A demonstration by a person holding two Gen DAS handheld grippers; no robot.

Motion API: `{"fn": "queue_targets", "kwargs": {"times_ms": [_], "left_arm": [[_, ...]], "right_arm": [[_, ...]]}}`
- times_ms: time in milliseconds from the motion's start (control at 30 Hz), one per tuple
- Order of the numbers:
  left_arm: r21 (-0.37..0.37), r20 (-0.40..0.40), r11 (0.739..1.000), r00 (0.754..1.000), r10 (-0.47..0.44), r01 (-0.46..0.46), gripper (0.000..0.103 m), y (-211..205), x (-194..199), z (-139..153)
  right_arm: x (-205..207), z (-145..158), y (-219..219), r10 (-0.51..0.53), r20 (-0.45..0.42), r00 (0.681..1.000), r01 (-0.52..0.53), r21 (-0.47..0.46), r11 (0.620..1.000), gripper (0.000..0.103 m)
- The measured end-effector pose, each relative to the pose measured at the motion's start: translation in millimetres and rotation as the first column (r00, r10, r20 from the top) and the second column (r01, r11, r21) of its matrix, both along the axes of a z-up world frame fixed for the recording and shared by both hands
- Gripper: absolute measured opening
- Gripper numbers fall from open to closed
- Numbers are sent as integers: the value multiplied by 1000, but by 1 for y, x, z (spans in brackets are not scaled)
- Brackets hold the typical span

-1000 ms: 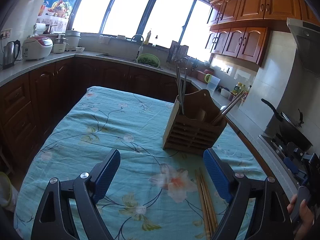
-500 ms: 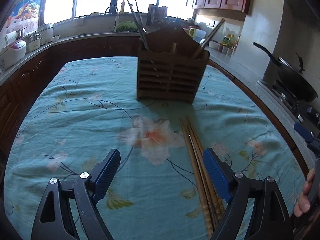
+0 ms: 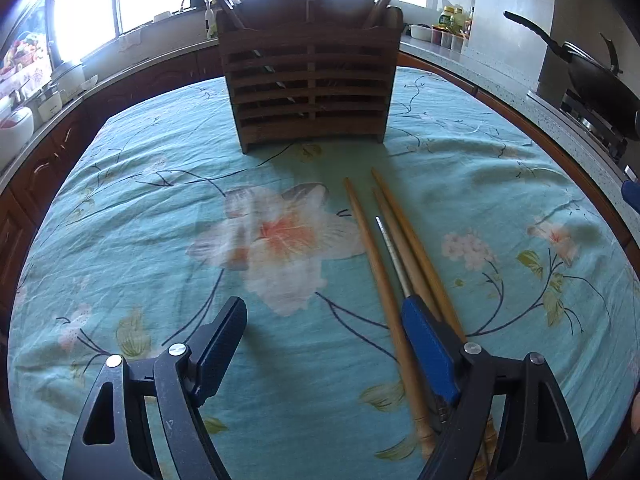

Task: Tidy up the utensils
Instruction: 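Move both grippers back to the remaining wooden chopsticks, then close the left gripper on a wooden chopstick while the right gripper grasps another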

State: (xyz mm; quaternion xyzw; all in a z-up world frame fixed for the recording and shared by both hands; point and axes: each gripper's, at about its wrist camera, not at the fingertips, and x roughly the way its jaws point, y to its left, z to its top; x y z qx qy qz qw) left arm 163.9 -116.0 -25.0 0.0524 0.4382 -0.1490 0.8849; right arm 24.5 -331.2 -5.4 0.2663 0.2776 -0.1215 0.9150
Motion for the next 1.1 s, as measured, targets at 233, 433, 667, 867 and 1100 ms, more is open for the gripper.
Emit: {"fn": "queue_targets", "kwargs": {"times_ms": [233, 433, 667, 867, 1100], "left_arm": [[-36, -28, 998, 998, 52, -53, 78, 46, -3, -1], [-84, -10, 992, 996, 92, -93, 78, 66, 4, 14], [-99, -8, 992, 997, 73, -74, 78, 57, 29, 17], [-89, -30, 995, 998, 47, -49, 77, 45, 53, 7], [-80, -52, 996, 998, 20, -24, 61, 33, 74, -2]], "right_arm": [[47, -30, 38, 169, -148, 974, -178, -51, 983, 96], [95, -62, 62, 250, -296, 922, -283, -72, 956, 54], [139, -80, 66, 263, -389, 883, -328, -112, 938, 39], [137, -80, 58, 266, -419, 868, -348, -133, 928, 30], [146, -82, 54, 266, -405, 875, -333, -103, 937, 28]]}}
